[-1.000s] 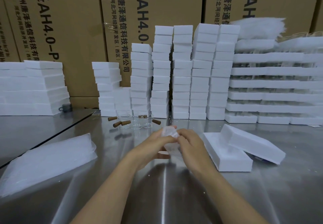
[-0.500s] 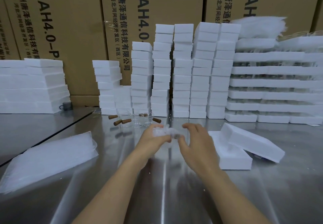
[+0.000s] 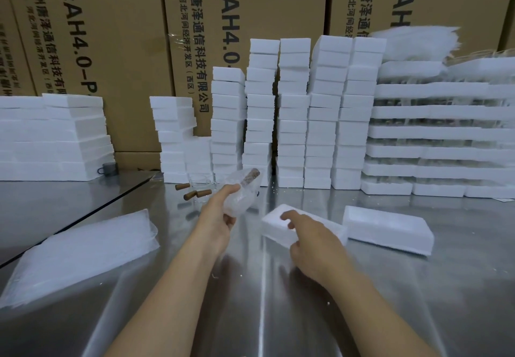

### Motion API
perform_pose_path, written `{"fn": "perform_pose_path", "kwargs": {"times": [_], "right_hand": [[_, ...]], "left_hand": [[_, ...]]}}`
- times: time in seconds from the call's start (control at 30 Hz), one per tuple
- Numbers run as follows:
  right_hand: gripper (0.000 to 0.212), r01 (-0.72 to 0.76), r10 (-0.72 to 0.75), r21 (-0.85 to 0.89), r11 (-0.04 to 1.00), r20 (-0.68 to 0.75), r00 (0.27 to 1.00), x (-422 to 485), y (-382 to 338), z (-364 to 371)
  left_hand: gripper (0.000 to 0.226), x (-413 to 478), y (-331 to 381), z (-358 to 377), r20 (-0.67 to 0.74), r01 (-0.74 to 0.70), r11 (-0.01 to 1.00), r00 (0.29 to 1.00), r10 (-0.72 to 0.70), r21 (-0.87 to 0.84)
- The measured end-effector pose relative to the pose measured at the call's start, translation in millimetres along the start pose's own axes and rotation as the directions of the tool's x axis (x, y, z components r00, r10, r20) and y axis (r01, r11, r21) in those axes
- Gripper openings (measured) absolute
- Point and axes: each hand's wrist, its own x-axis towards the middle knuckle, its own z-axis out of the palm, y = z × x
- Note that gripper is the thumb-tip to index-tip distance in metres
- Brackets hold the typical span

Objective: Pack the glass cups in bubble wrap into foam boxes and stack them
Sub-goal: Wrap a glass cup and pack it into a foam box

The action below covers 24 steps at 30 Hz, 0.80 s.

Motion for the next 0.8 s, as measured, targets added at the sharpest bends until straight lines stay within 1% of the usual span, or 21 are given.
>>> {"fn": "perform_pose_path", "kwargs": {"times": [0.03, 0.07, 0.13, 0.2, 0.3, 0.37, 0.43, 0.5, 0.53, 0.6, 0.67, 0.73, 0.8], "right_hand": [[0.066, 0.054, -0.055, 0.028, 0.998, 0.024, 0.998, -1.9, -3.8, 1.9], [0.067, 0.094, -0.096, 0.059, 0.994, 0.041, 0.995, -3.4, -6.8, 3.1], [0.065, 0.143, -0.15, 0.109, 0.984, 0.054, 0.987, -4.8, -10.7, 4.3], [0.063, 0.164, -0.173, 0.145, 0.976, 0.057, 0.983, -5.0, -13.0, 4.4], [0.056, 0.172, -0.187, 0.21, 0.963, 0.057, 0.981, -5.1, -13.1, 4.2], [0.043, 0.177, -0.19, 0.22, 0.959, 0.038, 0.981, -5.5, -12.2, 3.4], [0.03, 0.159, -0.154, 0.154, 0.975, -0.042, 0.987, -5.5, -10.9, 0.7], [0.025, 0.119, -0.11, 0.052, 0.992, -0.148, 0.983, -4.8, -8.4, -3.6], [0.024, 0.093, -0.09, 0.015, 0.996, -0.163, 0.983, -4.4, -7.2, -5.6], [0.022, 0.047, -0.052, -0.049, 0.998, -0.112, 0.992, -3.8, -4.9, -8.3], [0.018, 0.036, -0.043, -0.094, 0.995, -0.065, 0.997, -3.3, -3.4, -8.3], [0.017, 0.039, -0.045, -0.096, 0.995, -0.063, 0.997, -3.2, -2.6, -6.8], [0.017, 0.041, -0.048, -0.096, 0.995, -0.071, 0.996, -2.3, -1.3, -5.3]], "left_hand": [[0.039, 0.2, 0.7, 0.0, 0.021, -0.032, 0.999, 0.999, 0.032, 0.015], [0.047, 0.3, 1.3, 0.0, 0.053, -0.062, 0.997, 0.997, 0.059, 0.05], [0.064, 0.1, 1.4, -0.7, 0.104, -0.104, 0.98, 0.991, 0.087, 0.171], [0.072, 0.5, -0.6, -2.1, 0.11, -0.13, 0.943, 0.989, 0.101, 0.306], [0.067, -0.4, -3.0, -1.7, 0.148, -0.182, 0.889, 0.98, 0.13, 0.421], [0.059, -2.3, -3.2, 0.6, 0.195, -0.217, 0.861, 0.971, 0.141, 0.459], [0.061, -3.1, -5.6, 2.9, 0.237, -0.248, 0.822, 0.961, 0.142, 0.512], [0.067, -2.0, -10.9, 5.7, 0.274, -0.285, 0.768, 0.95, 0.148, 0.574], [0.065, -0.8, -14.2, 7.3, 0.289, -0.307, 0.735, 0.944, 0.157, 0.605], [0.062, 0.9, -19.6, 9.2, 0.316, -0.348, 0.669, 0.933, 0.175, 0.657], [0.062, 2.4, -23.0, 10.8, 0.338, -0.371, 0.628, 0.924, 0.177, 0.684], [0.063, 4.3, -25.8, 11.6, 0.361, -0.39, 0.583, 0.917, 0.172, 0.713], [0.062, 4.7, -27.7, 11.9, 0.386, -0.419, 0.518, 0.906, 0.176, 0.746]]}}
